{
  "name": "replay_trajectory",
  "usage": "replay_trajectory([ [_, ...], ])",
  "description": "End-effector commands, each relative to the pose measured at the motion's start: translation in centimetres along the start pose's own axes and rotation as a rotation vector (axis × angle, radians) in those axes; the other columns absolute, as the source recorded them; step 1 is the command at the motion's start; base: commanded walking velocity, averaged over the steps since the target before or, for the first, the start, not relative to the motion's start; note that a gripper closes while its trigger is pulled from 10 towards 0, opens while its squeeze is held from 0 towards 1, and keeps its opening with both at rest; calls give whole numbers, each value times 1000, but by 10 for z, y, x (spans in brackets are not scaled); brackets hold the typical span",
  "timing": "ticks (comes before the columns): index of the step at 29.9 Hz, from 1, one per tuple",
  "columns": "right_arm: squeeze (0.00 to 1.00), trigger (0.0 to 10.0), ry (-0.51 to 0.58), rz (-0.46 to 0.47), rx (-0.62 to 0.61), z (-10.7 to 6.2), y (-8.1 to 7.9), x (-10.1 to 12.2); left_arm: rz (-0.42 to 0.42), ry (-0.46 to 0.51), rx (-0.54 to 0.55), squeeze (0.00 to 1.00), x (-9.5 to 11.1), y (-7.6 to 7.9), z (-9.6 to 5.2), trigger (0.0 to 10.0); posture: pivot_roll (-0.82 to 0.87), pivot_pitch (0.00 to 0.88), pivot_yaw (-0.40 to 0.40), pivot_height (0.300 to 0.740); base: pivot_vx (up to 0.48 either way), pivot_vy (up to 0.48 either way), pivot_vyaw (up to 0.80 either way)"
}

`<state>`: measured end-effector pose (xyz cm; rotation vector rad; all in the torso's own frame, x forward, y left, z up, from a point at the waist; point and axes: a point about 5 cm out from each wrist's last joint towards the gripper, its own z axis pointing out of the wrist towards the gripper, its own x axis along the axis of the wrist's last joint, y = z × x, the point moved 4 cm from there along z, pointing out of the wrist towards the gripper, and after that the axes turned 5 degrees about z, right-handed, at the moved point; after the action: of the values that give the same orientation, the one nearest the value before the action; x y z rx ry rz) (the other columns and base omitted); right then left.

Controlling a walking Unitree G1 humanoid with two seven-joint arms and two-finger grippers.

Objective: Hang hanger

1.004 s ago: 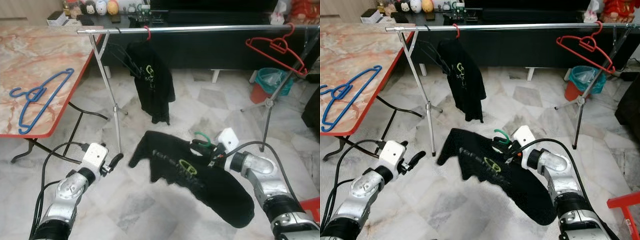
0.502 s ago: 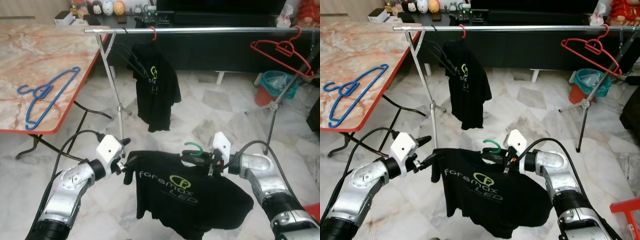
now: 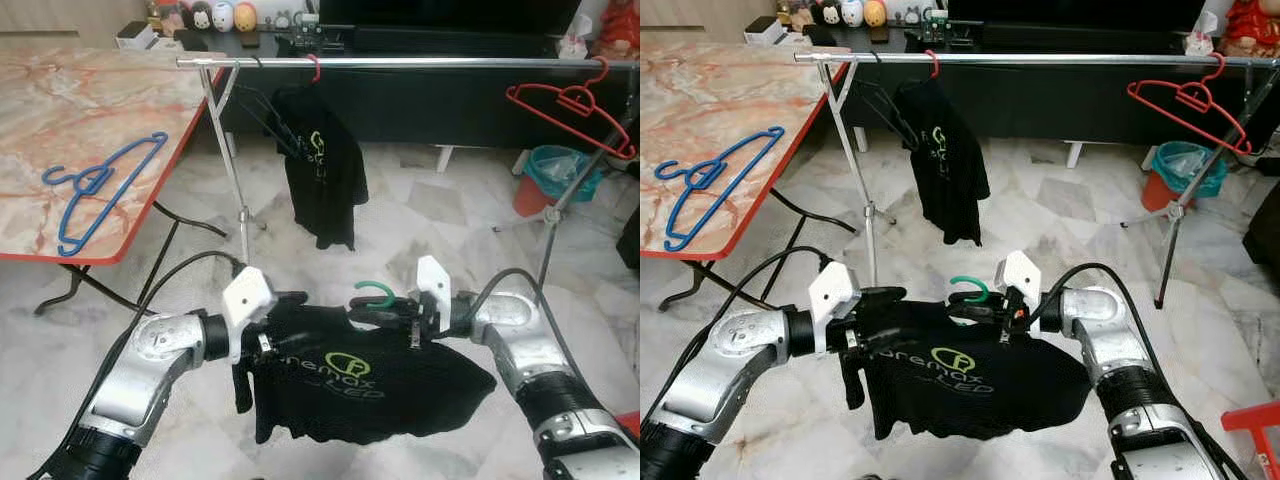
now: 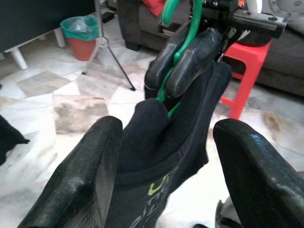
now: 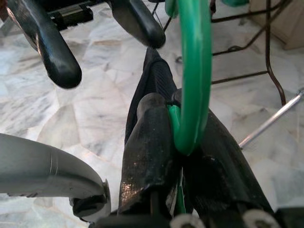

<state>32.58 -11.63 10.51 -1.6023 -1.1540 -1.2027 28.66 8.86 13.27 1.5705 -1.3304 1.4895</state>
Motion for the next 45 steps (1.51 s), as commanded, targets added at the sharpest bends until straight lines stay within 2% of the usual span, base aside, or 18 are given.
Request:
replay_trajectory([
  [1,0,10000,31,-36,23,2,-1,13,18,0,-26,0,5,3,3,10000,24,78,-21,740,0,0,0],
  [7,0,10000,26,-34,66,5,-9,11,17,-7,-73,0,8,10,10,10000,20,88,-20,740,0,0,0],
  [15,0,10000,34,-41,76,8,-11,16,35,-34,-65,0,2,10,18,10000,18,93,-21,740,0,0,0],
  [33,0,10000,40,-44,80,8,-12,20,56,-95,-26,0,-12,7,23,10000,16,99,-17,740,0,0,0],
  [34,0,10000,40,-44,79,8,-12,20,57,-96,-23,0,-12,7,24,8980,14,96,-16,740,0,0,0],
  [35,0,10000,40,-44,79,8,-12,20,58,-98,-24,0,-12,7,24,8980,16,95,-16,740,0,0,0],
  [36,0,10000,39,-44,79,8,-12,20,60,-102,-25,0,-13,7,24,6078,16,95,-16,740,0,0,0],
  [37,0,10000,38,-44,77,8,-12,19,71,-115,-35,0,-15,8,24,4980,17,91,-17,740,0,0,0],
  [39,0,10000,38,-44,78,8,-13,19,75,-118,-35,0,-15,9,24,4980,18,91,-17,740,0,0,0],
  [40,0,10000,39,-44,78,8,-12,20,77,-120,-32,0,-16,8,24,7843,18,90,-17,740,0,0,0],
  [41,0,10000,40,-44,77,9,-12,20,78,-121,-30,0,-16,8,24,7843,16,89,-16,740,0,0,0],
  [42,0,10000,41,-45,77,9,-12,20,73,-116,-19,0,-16,7,25,10000,16,85,-16,740,0,0,0],
  [44,0,10000,42,-44,76,9,-12,20,72,-116,-16,0,-16,7,25,10000,16,85,-16,740,0,0,0],
  [45,0,10000,40,-44,76,9,-12,19,73,-117,-12,0,-17,7,25,6431,18,79,-15,740,0,0,0],
])
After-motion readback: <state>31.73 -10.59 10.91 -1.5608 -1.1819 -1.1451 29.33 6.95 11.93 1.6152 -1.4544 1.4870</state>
